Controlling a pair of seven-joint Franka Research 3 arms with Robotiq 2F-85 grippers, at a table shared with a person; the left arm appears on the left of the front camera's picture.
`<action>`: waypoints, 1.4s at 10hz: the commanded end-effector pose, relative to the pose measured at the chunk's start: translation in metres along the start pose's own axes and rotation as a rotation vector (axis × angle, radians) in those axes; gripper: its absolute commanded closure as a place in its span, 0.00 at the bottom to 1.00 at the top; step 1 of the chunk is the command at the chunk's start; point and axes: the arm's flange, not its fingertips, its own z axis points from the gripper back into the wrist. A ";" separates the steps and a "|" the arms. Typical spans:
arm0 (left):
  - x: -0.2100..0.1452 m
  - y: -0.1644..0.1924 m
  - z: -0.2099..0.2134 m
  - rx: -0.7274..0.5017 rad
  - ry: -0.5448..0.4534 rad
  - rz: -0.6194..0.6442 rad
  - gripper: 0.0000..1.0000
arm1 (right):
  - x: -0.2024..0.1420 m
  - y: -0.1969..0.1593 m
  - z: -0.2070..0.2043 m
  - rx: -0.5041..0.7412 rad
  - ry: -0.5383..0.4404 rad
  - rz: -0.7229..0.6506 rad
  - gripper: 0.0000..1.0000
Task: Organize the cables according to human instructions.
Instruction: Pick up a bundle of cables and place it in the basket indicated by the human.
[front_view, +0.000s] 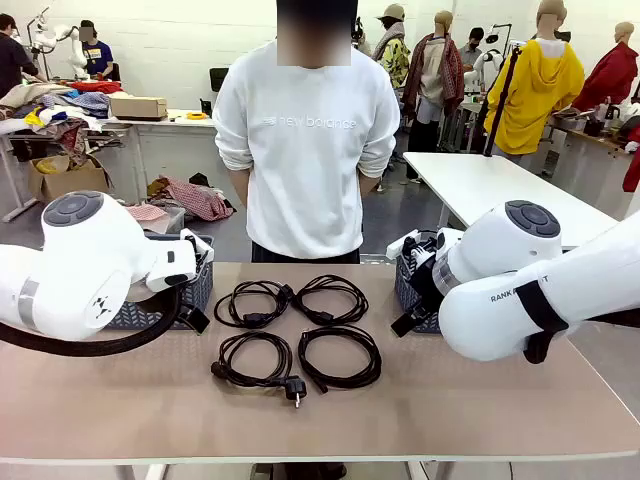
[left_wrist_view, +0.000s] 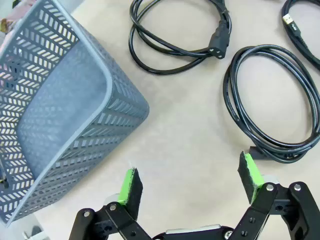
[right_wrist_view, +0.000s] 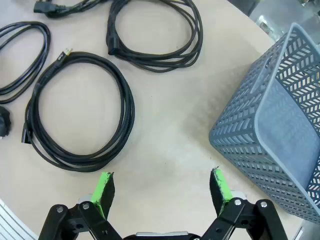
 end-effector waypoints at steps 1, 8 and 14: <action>0.000 0.000 0.000 0.000 0.000 0.000 0.00 | 0.000 0.000 0.000 0.000 0.000 0.000 0.00; 0.000 0.000 0.000 0.000 0.000 0.000 0.00 | 0.000 0.000 0.000 0.000 0.000 0.000 0.00; 0.005 0.003 0.009 -0.026 -0.018 -0.023 0.00 | 0.006 -0.007 0.007 0.025 -0.016 0.018 0.00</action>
